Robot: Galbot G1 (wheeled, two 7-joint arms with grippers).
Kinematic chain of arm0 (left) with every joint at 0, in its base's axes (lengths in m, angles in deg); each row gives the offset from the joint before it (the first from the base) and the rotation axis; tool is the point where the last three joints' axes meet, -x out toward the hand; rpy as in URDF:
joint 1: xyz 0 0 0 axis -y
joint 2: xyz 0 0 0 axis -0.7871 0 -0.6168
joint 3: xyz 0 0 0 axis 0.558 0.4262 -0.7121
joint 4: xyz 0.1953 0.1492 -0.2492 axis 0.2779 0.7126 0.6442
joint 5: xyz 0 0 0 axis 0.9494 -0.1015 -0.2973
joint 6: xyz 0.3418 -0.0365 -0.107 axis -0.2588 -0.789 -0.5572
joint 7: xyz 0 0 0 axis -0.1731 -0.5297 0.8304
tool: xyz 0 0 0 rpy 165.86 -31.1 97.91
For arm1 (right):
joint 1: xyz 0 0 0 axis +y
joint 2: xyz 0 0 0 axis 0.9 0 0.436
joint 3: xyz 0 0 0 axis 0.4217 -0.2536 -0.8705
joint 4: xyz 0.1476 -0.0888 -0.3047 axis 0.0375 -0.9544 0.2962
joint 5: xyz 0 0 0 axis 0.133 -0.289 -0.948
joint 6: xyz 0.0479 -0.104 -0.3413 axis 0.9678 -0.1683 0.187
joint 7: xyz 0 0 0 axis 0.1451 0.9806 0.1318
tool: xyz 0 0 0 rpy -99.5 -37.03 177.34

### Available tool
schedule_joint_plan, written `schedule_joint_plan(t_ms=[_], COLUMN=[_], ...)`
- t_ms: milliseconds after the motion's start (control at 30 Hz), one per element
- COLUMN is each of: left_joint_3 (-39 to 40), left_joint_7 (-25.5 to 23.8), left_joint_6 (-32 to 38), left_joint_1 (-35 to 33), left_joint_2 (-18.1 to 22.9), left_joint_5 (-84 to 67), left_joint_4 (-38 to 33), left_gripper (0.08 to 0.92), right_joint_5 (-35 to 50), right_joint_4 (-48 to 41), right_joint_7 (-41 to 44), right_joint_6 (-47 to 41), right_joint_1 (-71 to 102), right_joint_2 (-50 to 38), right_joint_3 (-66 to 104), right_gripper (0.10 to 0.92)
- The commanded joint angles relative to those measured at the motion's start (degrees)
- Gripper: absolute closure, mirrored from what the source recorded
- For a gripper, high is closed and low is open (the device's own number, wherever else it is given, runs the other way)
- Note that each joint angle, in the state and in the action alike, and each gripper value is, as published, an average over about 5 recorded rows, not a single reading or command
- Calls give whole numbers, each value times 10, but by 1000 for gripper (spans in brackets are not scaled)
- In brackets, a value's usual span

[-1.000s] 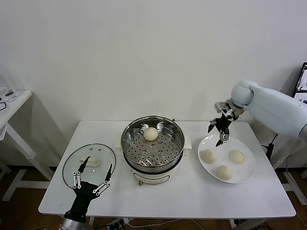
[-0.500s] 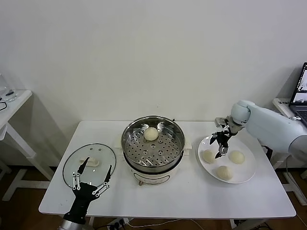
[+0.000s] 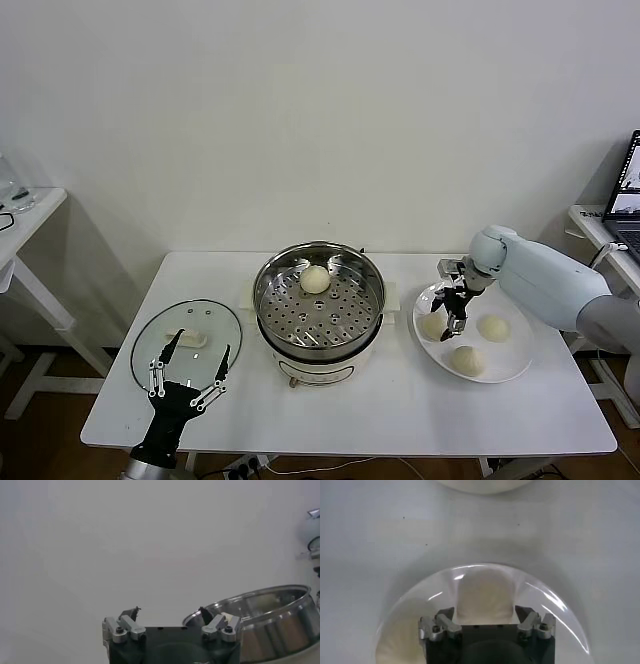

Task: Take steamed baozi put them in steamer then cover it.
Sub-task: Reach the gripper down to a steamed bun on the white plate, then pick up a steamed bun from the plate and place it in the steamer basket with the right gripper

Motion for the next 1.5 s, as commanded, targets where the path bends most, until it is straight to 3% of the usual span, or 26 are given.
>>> schedule_joint_plan(t_ms=[33, 267, 467, 800, 1033, 1500], left_joint_3=[-1, -6, -2, 17, 24, 31], left_joint_7=[0, 1, 1, 2, 4, 7], left_joint_6=[1, 1, 1, 3, 5, 9], left_joint_1=[-1, -3, -2, 7, 12, 23], left_joint_2=[0, 0, -1, -5, -6, -9], left_joint_5=[0, 0, 0, 1, 2, 2], left_joint_4=[-1, -5, -7, -7, -10, -3], left_gripper=[177, 177, 177, 177, 177, 177], right_joint_5=[-7, 0, 64, 233, 283, 291], right_joint_4=[-7, 49, 135, 242, 239, 161], right_joint_7=[-4, 31, 95, 112, 85, 16], right_joint_6=[1, 0, -7, -66, -94, -128], right_joint_1=[6, -72, -228, -410, -410, -318], right_joint_2=[6, -23, -29, 83, 191, 325], right_joint_3=[11, -19, -113, -222, -253, -287], right_gripper=[334, 375, 367, 368, 372, 372])
